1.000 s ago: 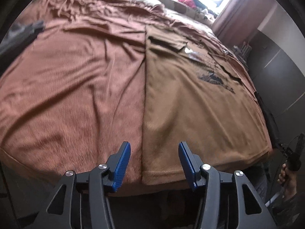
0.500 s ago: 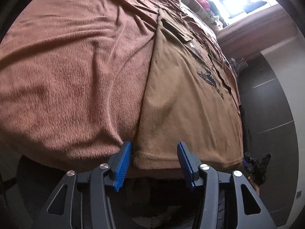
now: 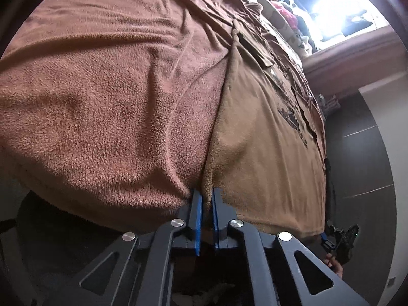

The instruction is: Fold small clothes

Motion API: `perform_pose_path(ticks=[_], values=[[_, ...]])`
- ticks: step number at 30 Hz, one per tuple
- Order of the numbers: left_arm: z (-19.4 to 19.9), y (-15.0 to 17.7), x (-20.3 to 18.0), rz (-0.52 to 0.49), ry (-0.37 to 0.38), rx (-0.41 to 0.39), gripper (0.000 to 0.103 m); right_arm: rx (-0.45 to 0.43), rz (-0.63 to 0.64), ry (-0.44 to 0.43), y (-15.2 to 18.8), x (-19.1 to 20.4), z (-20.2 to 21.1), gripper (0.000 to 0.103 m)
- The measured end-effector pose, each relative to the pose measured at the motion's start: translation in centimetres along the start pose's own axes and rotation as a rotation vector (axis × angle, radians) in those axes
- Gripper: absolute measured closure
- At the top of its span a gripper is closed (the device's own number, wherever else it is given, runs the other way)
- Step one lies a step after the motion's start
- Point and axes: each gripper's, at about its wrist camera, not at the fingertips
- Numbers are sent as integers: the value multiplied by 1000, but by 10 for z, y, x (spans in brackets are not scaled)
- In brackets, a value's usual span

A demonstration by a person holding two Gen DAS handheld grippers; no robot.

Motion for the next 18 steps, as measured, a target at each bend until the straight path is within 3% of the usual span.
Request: perform_pose_path(ticks=[4, 9, 12, 14, 18], values=[[5, 3, 0, 5, 2, -26, 98, 36, -11, -42, 2, 4, 1, 51], [7, 4, -1, 5, 15, -40, 98, 27, -67, -110, 2, -5, -5, 53], [8, 3, -1, 4, 14, -53, 98, 12, -87, -92, -3, -10, -10, 75], [9, 3, 0, 11, 28, -59, 98, 10, -111, -78, -5, -14, -14, 96], [20, 4, -3, -10, 50, -89, 98, -5, -98, -66, -4, -8, -4, 101]])
Point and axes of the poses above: each gripper's, at about its wrist camera, not at the fingertips, and z roughly against the way its jaws point, x to its left, y to its underside, and after that the axes turned 7 degrees about x, right-handed
